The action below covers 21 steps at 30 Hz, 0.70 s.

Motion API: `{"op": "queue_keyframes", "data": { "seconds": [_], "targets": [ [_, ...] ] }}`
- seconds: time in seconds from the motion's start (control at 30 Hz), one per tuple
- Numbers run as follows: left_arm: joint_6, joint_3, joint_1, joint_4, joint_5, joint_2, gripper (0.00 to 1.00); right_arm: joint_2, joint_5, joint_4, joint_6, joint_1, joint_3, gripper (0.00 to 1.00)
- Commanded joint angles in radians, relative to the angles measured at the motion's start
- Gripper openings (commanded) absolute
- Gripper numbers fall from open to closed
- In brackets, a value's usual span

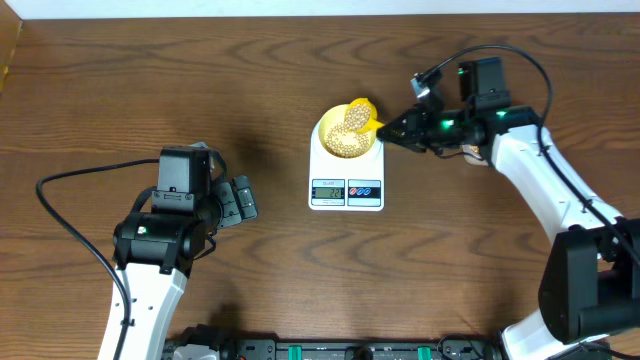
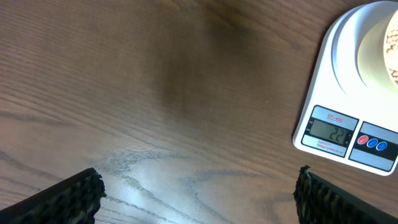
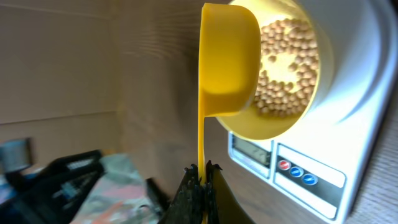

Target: Scoop item into bowl and weigh 50g on scale

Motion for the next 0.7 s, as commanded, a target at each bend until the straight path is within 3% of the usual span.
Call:
{"op": "queue_keyframes", "data": {
  "seconds": [0.0,0.4,0.67],
  "targets": [
    [0.009,-0.001,0.006,-0.003,-0.017,0.003,1.0,0.008,0.129,0.004,-0.04,0.039,-0.002,0.01],
    [0.009,-0.001,0.006,-0.003,-0.017,0.003,1.0,-0.021,0.377,-0.04,-0.24,0.146,0.023,0.01],
    [0.009,-0.001,0.006,-0.003,-0.017,0.003,1.0,-0.069,0.463,-0.054,-0.244,0.174,0.031,0.01]
  ]
}}
